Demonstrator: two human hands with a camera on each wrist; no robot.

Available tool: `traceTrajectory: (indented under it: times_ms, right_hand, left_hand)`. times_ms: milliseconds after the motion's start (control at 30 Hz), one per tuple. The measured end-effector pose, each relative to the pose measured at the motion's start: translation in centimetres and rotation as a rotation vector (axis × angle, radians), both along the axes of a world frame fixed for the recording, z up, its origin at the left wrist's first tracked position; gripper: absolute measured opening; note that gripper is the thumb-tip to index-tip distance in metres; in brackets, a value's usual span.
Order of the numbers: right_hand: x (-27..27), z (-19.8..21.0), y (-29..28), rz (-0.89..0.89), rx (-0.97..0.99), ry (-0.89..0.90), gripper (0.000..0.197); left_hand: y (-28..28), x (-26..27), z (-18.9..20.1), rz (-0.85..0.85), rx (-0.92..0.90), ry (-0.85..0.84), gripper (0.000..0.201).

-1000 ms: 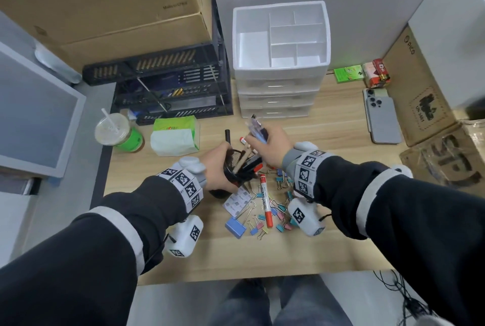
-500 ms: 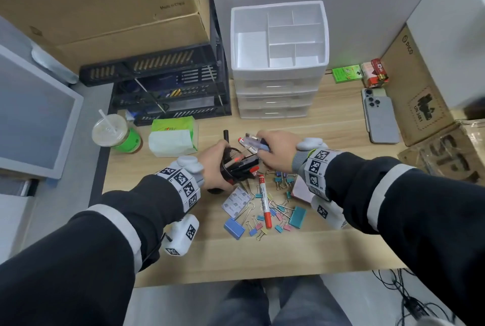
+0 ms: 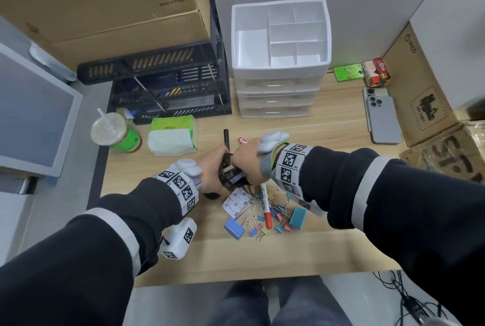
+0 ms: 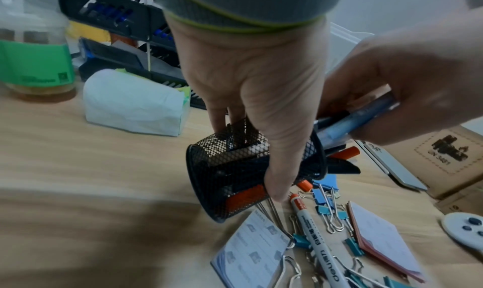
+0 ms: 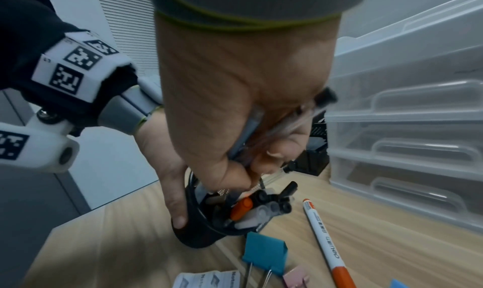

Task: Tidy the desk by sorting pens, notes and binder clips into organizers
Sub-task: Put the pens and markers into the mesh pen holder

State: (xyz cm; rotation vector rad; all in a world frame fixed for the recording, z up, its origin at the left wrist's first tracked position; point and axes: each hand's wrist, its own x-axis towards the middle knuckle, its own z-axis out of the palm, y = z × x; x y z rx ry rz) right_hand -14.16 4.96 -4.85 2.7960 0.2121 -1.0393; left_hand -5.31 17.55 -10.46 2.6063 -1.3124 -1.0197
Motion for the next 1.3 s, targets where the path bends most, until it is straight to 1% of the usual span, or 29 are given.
traceTrajectory:
  times_ms: [33,100,167,233,367,467,533,600,667,733,767,833,867,900,967,1067,1133,1200,1267,1300]
  right_hand:
    - [0.2,0.0,0.5,0.061,-0.038,0.022,0.015]
    - [0.2,-0.5,0.7,0.086,-0.016,0.054,0.021]
    - [0.0,-1.3,-0.1,0.004,0.129,0.045,0.020]
    - [0.0,-2.1,-0.7,-0.108,0.303,-0.041,0.021]
    - [-0.4,-2.5,-2.1,-0.285,0.597,-0.277,0.040]
    - [-0.8,-2.8,-3.3,-0.379,0.732,-0.450,0.041]
    - [-1.1,-3.3,-4.0,-0.470,0.775,-0.517,0.038]
    - [-1.4,-3.6,-4.3,-0.538,0.776,-0.528,0.032]
    - [-1.7,-4.1,-4.7,-0.604,0.747,-0.543,0.025]
    - [-2.0,-5.0,-5.4,-0.692,0.670,-0.556,0.019]
    - [-2.3,-5.7,-5.8,-0.742,0.620,-0.527,0.014]
    - [-3.0,-7.0,-6.3,-0.808,0.512,-0.350,0.005]
    - [-3.5,-7.7,-6.2,-0.800,0.460,-0.240,0.008]
    - [-4.1,-8.4,-5.9,-0.781,0.423,-0.143,0.017]
    - [-5.1,-9.7,-4.9,-0.811,0.387,-0.023,0.032]
    - [-5.5,-12.5,-3.4,-0.877,0.324,0.045,0.042]
    - [-5.1,-13.8,-2.4,-0.855,0.281,0.072,0.045]
    - [-5.0,-14.4,-1.5,-0.838,0.282,0.097,0.037]
    - [-4.9,-14.5,-1.2,-0.856,0.302,0.150,0.028]
    - [-4.8,-14.4,-1.4,-0.855,0.302,0.171,0.027]
  left_hand:
    - [0.2,-0.1,-0.1,0.017,-0.013,0.010,0.082]
    - [0.3,-0.4,-0.4,0.022,-0.021,0.023,0.084]
    - [0.3,-0.4,-0.4,0.020,-0.023,0.028,0.085]
    - [0.6,-0.2,-0.3,0.039,-0.034,0.039,0.087]
    - [1.4,0.7,-0.2,0.115,-0.085,0.052,0.094]
    - [1.9,1.2,-0.2,0.172,-0.135,0.054,0.096]
    - [2.2,1.5,-0.2,0.202,-0.170,0.057,0.096]
    - [2.5,1.8,-0.2,0.220,-0.188,0.064,0.095]
    - [2.8,1.9,-0.3,0.236,-0.186,0.070,0.095]
    - [3.0,1.9,-0.3,0.256,-0.177,0.061,0.097]
    - [3.1,2.0,-0.4,0.260,-0.169,0.050,0.098]
    - [3.4,2.1,-0.5,0.251,-0.148,0.027,0.097]
    - [3.6,2.1,-0.5,0.244,-0.138,0.021,0.096]
    - [3.7,2.2,-0.6,0.240,-0.133,0.017,0.096]
    - [4.0,2.3,-0.7,0.240,-0.129,0.013,0.097]
    - [4.6,2.3,-1.0,0.237,-0.106,0.003,0.101]
    - [5.0,2.4,-1.2,0.238,-0.098,-0.002,0.102]
    - [5.3,2.4,-1.5,0.242,-0.105,0.000,0.100]
    - [5.6,2.6,-1.5,0.246,-0.104,0.008,0.099]
    - [5.6,2.8,-1.5,0.248,-0.105,0.009,0.100]
